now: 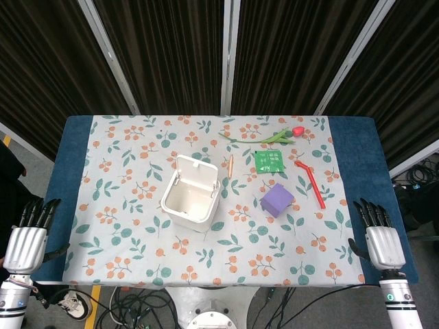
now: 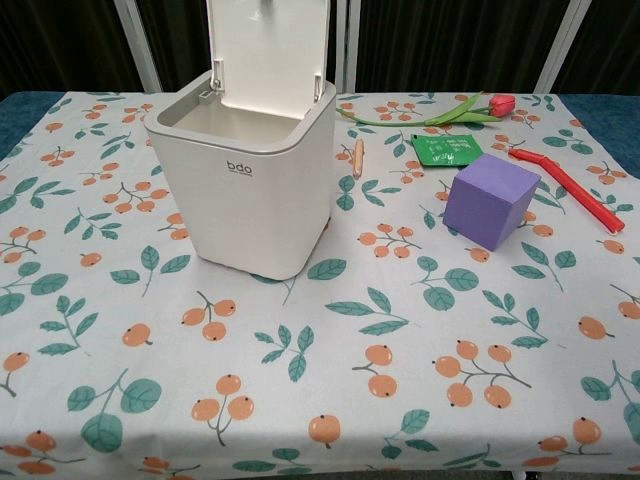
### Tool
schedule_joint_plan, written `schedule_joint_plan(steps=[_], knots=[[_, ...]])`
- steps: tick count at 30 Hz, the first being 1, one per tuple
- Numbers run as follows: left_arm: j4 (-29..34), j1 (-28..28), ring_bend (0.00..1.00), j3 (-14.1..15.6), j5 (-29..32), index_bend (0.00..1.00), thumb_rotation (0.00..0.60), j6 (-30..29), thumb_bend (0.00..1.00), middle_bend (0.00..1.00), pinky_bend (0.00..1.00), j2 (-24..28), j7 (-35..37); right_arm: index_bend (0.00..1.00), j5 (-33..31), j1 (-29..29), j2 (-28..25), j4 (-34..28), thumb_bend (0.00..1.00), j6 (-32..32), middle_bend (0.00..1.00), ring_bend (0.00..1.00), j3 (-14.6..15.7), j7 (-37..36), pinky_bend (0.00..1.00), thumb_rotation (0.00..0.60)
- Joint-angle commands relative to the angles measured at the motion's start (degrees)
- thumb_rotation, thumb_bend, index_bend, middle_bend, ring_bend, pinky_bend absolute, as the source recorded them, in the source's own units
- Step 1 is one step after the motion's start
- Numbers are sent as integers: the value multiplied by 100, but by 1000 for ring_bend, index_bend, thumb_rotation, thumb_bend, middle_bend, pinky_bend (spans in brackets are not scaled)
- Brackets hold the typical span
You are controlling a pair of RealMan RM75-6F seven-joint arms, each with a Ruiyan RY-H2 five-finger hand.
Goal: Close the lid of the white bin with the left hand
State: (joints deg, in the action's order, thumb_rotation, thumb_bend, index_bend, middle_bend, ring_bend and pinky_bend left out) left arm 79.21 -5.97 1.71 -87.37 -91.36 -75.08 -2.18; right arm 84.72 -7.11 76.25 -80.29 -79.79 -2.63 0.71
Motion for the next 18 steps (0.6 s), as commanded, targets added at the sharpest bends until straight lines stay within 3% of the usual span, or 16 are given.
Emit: schedule_joint_plan(steps=[1,18], knots=[[39,0,0,-12,-27,37,600,47,87,96,0,37,41,0,0,-25,2,-23,216,25,0,0,-6,23,0,600],[310,-197,0,-189,-385,37,600,143,95,96,0,194,187,0,-24,-7,-73,-11,216,-2,0,0,-19,-51,0,600]])
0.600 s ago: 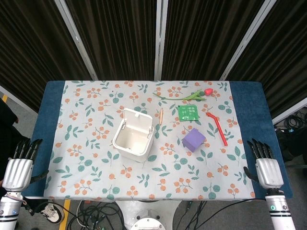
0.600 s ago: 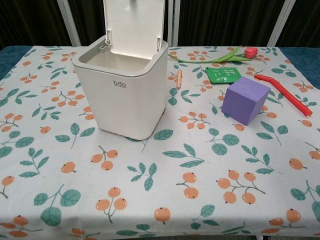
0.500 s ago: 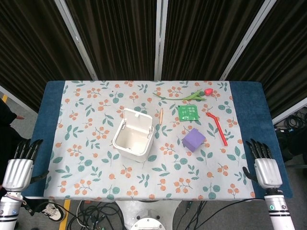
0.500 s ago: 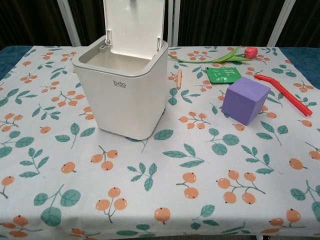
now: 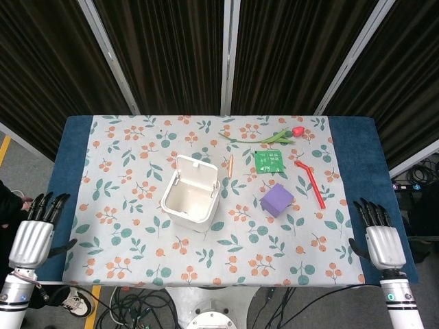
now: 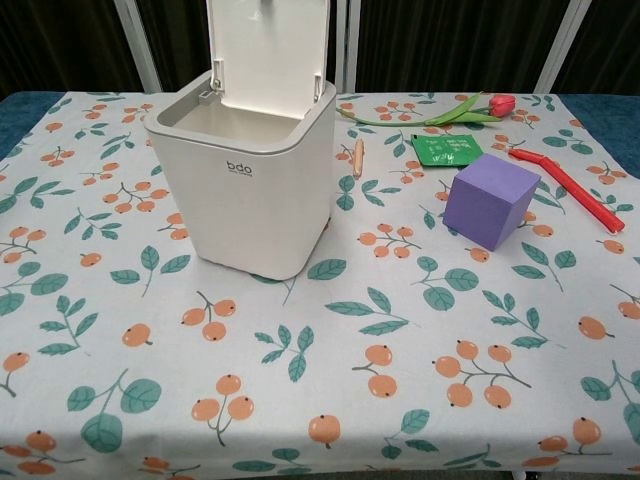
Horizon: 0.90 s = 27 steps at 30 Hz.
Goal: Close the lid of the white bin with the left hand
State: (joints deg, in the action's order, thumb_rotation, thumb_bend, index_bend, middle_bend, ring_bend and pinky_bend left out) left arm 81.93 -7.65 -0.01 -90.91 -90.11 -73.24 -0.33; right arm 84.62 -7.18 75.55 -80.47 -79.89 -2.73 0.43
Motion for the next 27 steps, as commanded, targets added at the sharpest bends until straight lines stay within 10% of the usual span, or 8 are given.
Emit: schedule_joint_plan(steps=[1,8,16,27], knots=[[65,-56,0,-28,-55,37,600,38,95,96,0,24,8,0,-8,-3,-2,9,217,7,0,0,-8,-30,0,600],[407,-618,0,-253,-396,37,600,430,111,96,0,371,356,0,18,-16,3,0,216,13,0,0,4,9,0,600],[359,-1550,0,-823,-370,37,600,1069,546,96,0,440,1530,0,-5,-29,4,-31,216,55,0,0,8,51,0,600],[885,-2675,0,-1246,-378,40,600,2069,650,96,0,513,1680,0,-33,-52,44,75,216,142,0,0,24,-33,0,600]])
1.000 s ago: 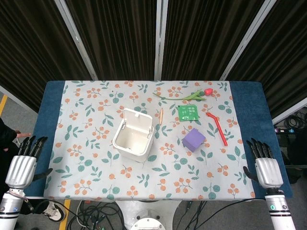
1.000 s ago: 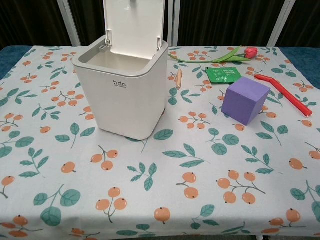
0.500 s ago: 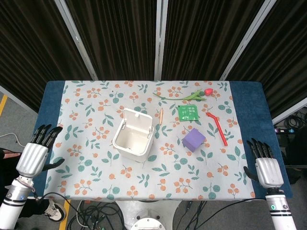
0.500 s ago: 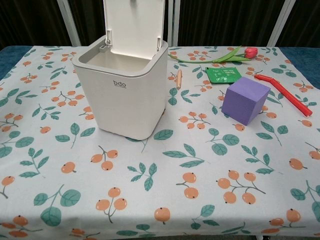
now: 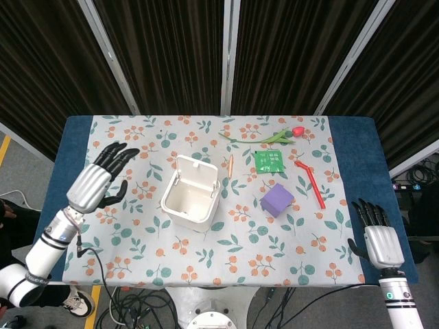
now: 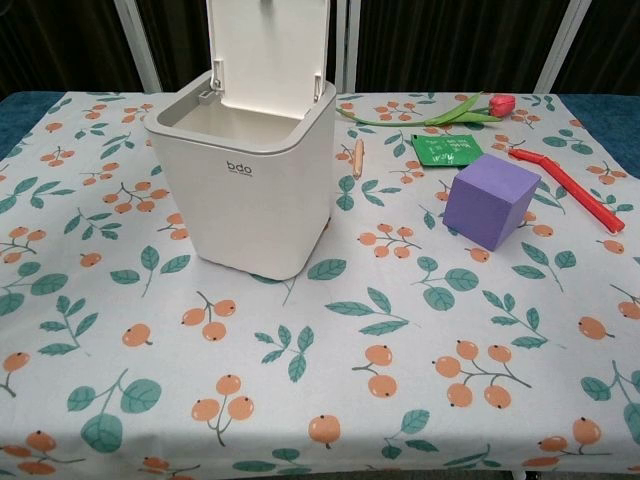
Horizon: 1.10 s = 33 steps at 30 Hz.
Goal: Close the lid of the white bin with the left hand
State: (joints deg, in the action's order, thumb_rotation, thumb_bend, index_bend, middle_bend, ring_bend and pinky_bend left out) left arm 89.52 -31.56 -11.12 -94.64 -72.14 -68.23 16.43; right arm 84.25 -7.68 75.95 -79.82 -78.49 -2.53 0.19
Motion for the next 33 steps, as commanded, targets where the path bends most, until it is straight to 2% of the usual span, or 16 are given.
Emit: schedule_joint_plan(steps=[1,4,7,14,19,22,33], knots=[[165,-434,0,-180,17,39,600,435,656,96,0,16,11,0,7,-3,5,18,216,4,0,0,5,-18,0,600],[304,-817,0,-262,160,39,600,977,683,96,0,74,135,0,-4,0,5,43,216,6,0,0,1,-55,0,600],[349,-1177,0,-333,325,39,600,1493,751,96,0,111,210,0,-30,6,10,87,216,28,0,0,2,-112,0,600],[230,-1679,0,-456,573,39,600,1982,768,96,0,29,68,0,-73,14,32,216,216,68,0,0,-1,-253,0,600],[282,-1898,0,-396,704,39,600,2326,769,130,0,93,-10,0,-73,19,41,278,216,62,0,0,-8,-338,0,600],[312,-1965,0,-331,736,39,600,2395,768,202,0,99,-140,0,-84,22,47,315,216,69,0,0,-10,-381,0,600],[603,-1946,0,-189,804,42,600,2291,770,295,0,329,-414,0,-112,21,90,386,218,89,0,0,-27,-431,0,600]])
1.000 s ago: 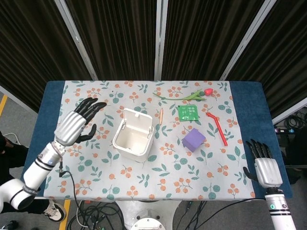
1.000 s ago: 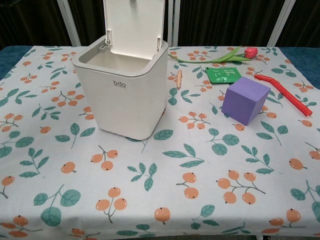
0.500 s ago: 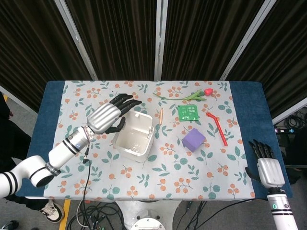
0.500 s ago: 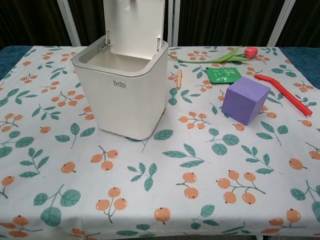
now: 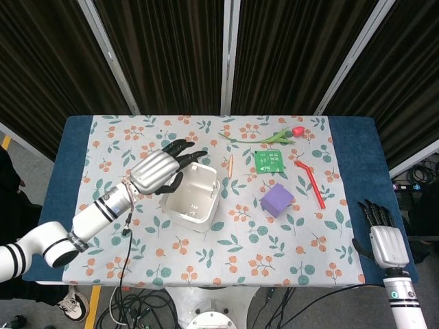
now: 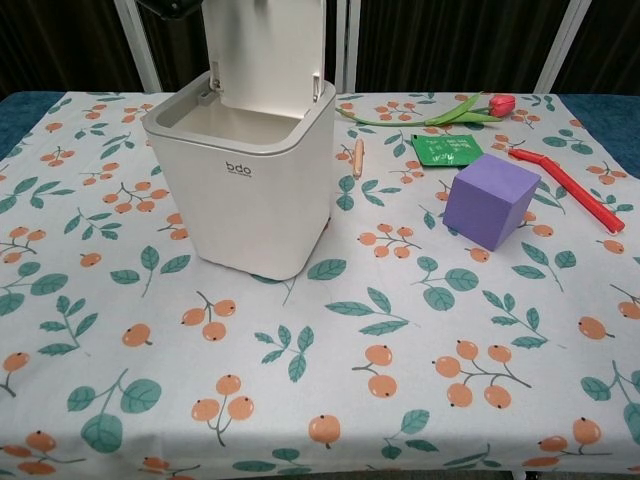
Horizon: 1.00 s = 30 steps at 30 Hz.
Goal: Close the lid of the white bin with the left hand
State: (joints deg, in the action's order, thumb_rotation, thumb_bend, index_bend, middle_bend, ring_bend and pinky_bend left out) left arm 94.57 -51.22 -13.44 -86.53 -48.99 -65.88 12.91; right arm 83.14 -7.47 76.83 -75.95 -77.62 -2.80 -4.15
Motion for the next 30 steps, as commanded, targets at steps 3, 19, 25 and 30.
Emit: schedule_joint_plan(steps=[3,19,25,30], knots=[[323,52,0,118,-17,42,600,11,769,304,0,331,-159,0,-5,-1,14,8,219,11,0,0,3,18,0,600],[916,402,0,509,-345,48,600,-316,770,323,0,865,-130,0,6,-37,106,31,218,55,0,0,10,111,0,600],[970,541,0,699,-476,48,600,-418,770,325,0,890,-41,0,1,-50,109,-12,218,71,0,0,8,163,0,600],[930,683,0,886,-697,48,600,-613,769,329,0,746,164,0,0,-42,74,-51,219,2,0,0,-29,177,0,600]])
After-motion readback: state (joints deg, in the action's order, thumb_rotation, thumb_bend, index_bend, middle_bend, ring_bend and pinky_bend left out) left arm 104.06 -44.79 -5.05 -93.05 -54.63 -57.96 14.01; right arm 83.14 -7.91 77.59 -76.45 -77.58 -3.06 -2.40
